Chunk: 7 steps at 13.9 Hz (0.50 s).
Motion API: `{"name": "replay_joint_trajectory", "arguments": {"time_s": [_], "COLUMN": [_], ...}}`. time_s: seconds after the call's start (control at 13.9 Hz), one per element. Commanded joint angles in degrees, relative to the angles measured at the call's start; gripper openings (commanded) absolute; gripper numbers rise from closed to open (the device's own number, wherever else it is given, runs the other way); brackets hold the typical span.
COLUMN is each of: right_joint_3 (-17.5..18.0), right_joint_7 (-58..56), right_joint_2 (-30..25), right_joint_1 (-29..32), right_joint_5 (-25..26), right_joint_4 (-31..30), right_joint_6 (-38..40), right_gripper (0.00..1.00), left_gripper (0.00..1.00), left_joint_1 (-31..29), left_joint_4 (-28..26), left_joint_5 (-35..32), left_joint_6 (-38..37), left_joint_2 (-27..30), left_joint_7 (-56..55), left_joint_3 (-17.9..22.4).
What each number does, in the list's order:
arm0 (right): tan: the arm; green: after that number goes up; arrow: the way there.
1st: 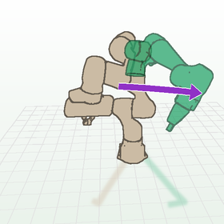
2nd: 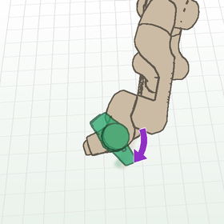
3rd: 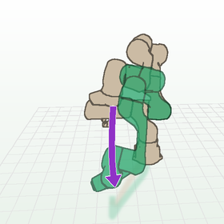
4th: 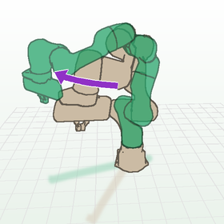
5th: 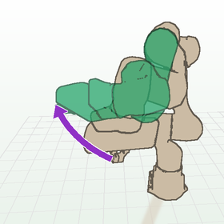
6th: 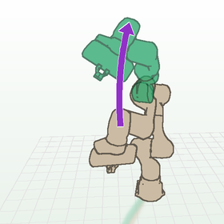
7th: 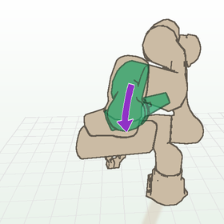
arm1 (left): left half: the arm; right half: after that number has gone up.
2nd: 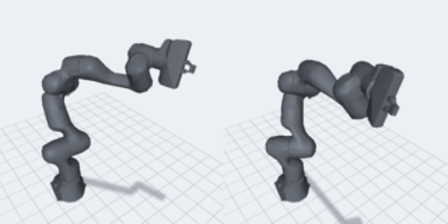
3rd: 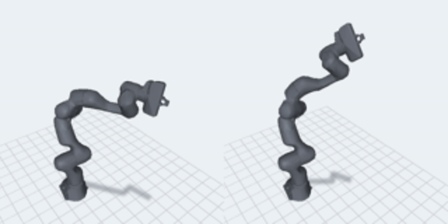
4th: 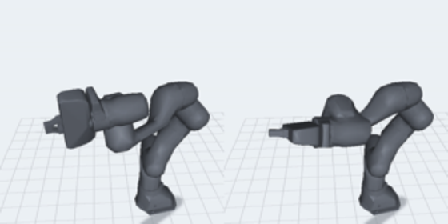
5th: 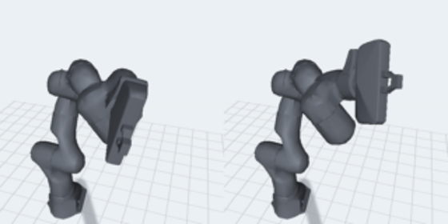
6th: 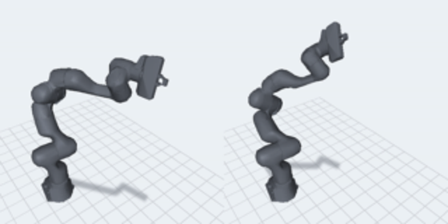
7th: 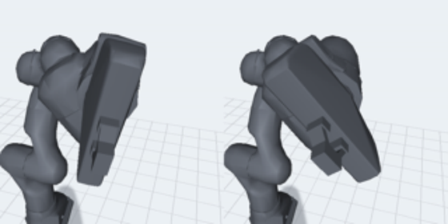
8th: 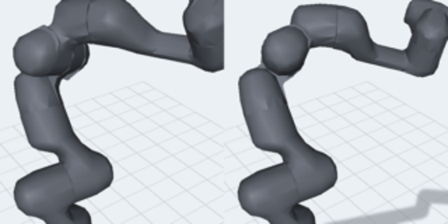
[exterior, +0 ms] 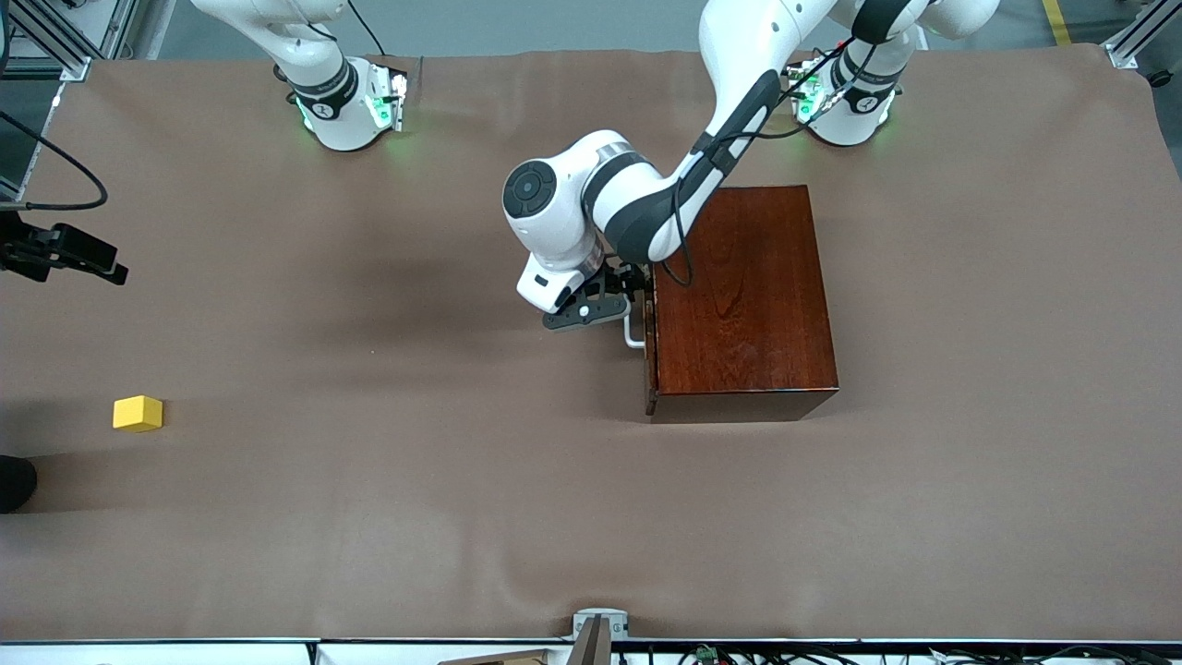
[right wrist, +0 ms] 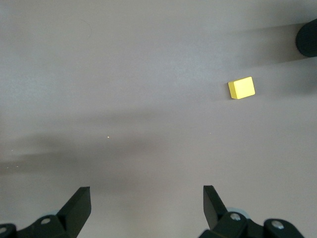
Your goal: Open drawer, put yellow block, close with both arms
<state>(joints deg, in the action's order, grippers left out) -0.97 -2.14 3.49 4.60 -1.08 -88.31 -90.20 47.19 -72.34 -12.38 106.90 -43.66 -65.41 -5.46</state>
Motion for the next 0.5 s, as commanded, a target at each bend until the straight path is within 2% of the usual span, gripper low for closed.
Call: {"name": "replay_joint_trajectory", "arguments": {"time_s": [0.0, 0.43], "right_joint_3": [0.0, 0.0], "right_joint_7": [-0.1, -0.1], "right_joint_2": [-0.1, -0.1], "right_joint_1": [-0.3, -0.2], "right_joint_5": [-0.6, -0.6], "right_joint_4": [0.4, 0.4], "right_joint_6": [0.2, 0.2], "right_gripper": [1.00, 1.00], "left_gripper": [1.00, 1.00], "left_joint_1": [1.3, 1.9], "left_joint_4": [2.3, 2.3], "left_joint_5": [-1.2, 0.5], "left_joint_6": [3.4, 14.3], "left_joint_2": [-1.9, -2.5], "left_joint_7": [-3.2, -3.2], "left_joint_3": [-0.6, -0.8]}}
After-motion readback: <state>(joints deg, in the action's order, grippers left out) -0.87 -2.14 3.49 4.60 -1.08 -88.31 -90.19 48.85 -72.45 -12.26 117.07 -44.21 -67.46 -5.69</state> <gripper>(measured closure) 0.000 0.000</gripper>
